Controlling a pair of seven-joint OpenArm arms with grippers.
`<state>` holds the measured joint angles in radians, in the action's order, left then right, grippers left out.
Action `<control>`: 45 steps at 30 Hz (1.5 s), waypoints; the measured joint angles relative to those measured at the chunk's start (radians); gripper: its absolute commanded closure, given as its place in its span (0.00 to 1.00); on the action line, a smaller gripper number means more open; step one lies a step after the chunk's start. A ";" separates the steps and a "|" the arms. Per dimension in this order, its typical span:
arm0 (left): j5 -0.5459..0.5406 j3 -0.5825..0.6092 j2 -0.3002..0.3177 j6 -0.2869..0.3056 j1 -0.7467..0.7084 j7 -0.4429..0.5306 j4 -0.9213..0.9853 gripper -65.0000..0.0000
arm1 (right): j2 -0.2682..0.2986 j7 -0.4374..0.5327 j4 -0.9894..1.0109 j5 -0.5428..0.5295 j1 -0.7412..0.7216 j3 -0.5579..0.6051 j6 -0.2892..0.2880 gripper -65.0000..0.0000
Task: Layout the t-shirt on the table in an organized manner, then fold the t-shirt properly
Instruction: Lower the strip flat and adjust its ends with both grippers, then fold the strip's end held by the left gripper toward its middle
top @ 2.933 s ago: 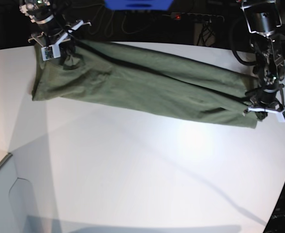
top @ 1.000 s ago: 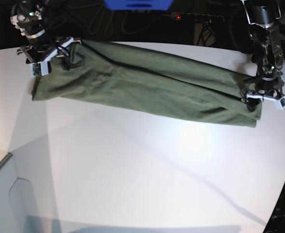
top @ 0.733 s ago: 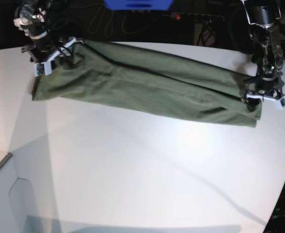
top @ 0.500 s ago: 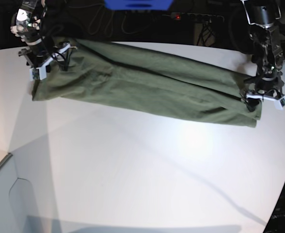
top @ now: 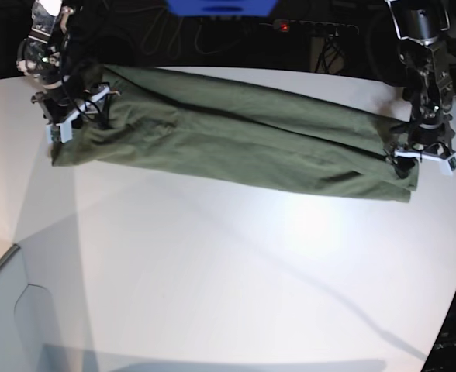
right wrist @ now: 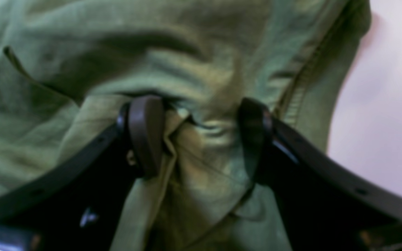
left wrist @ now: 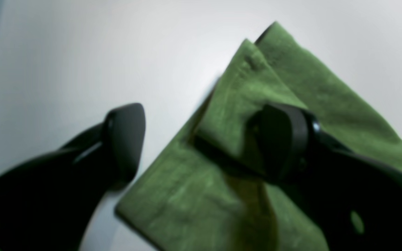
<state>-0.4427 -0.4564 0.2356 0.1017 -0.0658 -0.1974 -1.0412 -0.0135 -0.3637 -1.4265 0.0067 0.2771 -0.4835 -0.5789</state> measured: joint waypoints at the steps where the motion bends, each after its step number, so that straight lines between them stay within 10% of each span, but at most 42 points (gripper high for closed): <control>1: 0.000 0.000 -0.001 0.000 0.000 0.002 0.000 0.24 | 0.001 -0.003 0.001 0.001 -0.005 0.000 0.000 0.47; 5: 0.000 0.002 -0.003 0.000 -0.003 0.005 0.000 0.28 | 0.012 -0.008 0.007 -0.003 -0.016 0.003 0.000 0.47; 21: -0.010 0.002 -0.006 0.005 -0.023 -0.017 -0.023 1.00 | 0.060 -0.014 0.080 -0.004 -0.097 0.004 0.000 0.47; 36: 0.005 0.012 -0.201 -0.004 -0.196 -0.026 -0.591 1.00 | 0.074 -0.010 0.092 0.005 -0.110 0.043 0.000 0.47; 45: 0.007 0.422 -0.221 -0.005 -0.221 -0.018 -0.592 1.00 | 0.074 -0.009 0.092 0.005 -0.110 0.050 0.000 0.47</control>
<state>-0.4355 -0.0349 0.0143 0.0963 -0.2867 -0.2150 -1.6329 0.0608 -0.3729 -1.3350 0.0116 0.1673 -0.4335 -0.5793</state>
